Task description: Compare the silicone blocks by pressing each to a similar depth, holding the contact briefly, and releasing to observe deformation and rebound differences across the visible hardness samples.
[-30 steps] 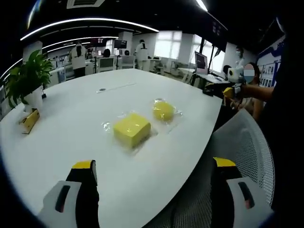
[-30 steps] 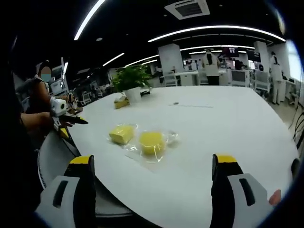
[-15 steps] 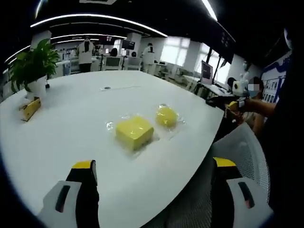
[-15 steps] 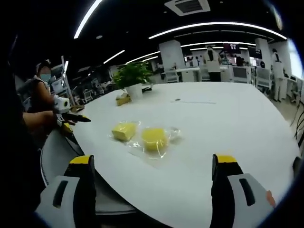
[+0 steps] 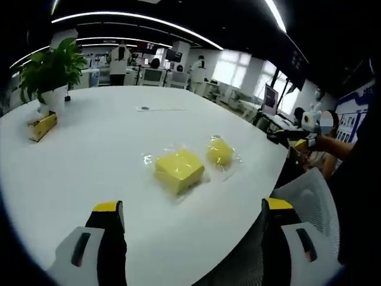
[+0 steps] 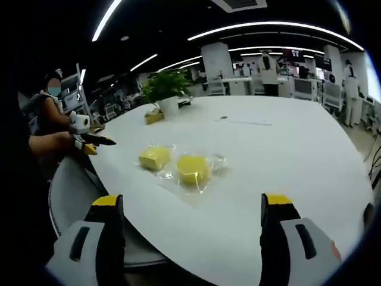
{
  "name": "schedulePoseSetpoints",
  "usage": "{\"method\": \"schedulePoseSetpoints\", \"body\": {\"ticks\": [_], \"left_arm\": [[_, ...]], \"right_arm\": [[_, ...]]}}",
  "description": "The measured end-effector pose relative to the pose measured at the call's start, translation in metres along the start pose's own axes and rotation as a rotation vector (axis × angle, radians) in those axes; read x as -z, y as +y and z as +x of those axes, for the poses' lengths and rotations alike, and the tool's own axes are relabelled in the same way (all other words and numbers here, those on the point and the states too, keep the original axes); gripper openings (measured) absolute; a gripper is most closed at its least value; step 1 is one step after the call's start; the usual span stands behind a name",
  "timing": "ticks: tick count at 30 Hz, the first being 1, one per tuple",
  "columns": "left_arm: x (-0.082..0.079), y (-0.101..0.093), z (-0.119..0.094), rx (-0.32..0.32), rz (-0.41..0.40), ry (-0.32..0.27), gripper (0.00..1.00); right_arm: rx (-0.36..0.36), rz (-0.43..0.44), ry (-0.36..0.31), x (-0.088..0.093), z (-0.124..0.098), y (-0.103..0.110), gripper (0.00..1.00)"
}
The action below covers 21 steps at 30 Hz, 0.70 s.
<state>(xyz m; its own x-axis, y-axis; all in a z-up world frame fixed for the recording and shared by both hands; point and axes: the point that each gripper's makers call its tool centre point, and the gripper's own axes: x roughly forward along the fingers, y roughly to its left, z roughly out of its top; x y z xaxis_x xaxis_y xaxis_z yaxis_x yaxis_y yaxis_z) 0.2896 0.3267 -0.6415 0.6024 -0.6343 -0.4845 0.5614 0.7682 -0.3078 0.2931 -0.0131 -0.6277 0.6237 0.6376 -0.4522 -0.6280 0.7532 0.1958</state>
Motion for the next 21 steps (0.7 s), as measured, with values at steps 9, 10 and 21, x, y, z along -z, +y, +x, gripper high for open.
{"method": "schedulePoseSetpoints", "body": {"ticks": [9, 10, 21], "left_arm": [[-0.01, 0.014, 0.003, -0.042, -0.092, -0.049, 0.89], [-0.015, 0.017, 0.004, -0.042, -0.138, -0.078, 0.88], [-0.037, 0.047, 0.06, 0.0, -0.422, -0.115, 0.71]], "right_arm": [[0.0, 0.01, 0.006, 0.004, 0.0, -0.005, 0.87], [-0.001, 0.012, 0.006, 0.003, 0.0, -0.005, 0.87], [-0.029, 0.039, 0.006, 0.006, -0.002, -0.002, 0.82]]}}
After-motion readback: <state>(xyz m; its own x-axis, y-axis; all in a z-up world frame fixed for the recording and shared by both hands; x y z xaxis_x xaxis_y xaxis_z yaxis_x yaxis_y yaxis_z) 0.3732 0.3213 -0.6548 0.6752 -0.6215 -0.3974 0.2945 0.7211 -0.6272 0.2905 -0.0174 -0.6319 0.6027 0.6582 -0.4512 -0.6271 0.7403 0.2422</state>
